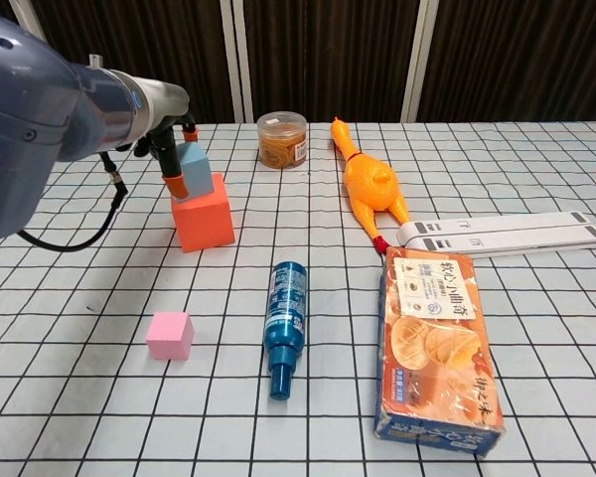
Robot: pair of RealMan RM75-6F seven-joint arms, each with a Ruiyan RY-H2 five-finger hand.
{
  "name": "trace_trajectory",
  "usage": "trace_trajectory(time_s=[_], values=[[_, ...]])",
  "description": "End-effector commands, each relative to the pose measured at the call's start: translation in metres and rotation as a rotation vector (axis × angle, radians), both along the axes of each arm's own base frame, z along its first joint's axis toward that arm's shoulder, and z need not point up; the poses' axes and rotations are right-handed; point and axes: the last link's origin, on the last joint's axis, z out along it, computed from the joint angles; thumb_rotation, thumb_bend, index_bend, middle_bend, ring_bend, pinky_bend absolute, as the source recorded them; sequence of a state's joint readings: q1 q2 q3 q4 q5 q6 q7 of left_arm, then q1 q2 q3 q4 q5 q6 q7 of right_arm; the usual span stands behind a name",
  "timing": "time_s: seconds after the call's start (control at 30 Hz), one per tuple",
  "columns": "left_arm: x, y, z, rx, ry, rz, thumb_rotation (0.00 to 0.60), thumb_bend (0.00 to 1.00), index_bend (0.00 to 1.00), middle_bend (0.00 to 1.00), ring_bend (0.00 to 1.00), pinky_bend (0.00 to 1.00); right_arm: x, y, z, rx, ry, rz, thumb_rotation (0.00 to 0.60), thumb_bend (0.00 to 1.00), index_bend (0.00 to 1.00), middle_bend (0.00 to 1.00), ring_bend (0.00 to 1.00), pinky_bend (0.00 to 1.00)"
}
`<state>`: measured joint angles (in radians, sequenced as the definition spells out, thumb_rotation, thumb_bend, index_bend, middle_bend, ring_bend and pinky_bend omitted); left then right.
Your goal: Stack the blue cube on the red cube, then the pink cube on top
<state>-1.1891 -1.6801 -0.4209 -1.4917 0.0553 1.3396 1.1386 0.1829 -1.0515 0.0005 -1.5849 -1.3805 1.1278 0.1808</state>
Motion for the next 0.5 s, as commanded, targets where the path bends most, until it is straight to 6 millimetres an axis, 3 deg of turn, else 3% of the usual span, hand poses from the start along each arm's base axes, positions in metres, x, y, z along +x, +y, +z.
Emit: trace_trajectory(time_s=[0.03, 0.5], values=[[0.0015, -0.0003, -0.0011, -0.002, -0.008, -0.005, 0.600, 0.22, 0.27, 0.94, 0.79, 0.80, -0.0002, 0.0001, -0.0004, 0.002, 0.000, -0.001, 0.600, 0.04, 0.11, 0.04, 0.07, 0.13], [0.0044, -0.0004, -0.0024, 0.002, -0.037, -0.015, 0.600, 0.25, 0.31, 0.95, 0.79, 0.80, -0.0004, -0.0002, -0.0015, 0.012, -0.021, -0.004, 0.600, 0.04, 0.12, 0.04, 0.07, 0.13]])
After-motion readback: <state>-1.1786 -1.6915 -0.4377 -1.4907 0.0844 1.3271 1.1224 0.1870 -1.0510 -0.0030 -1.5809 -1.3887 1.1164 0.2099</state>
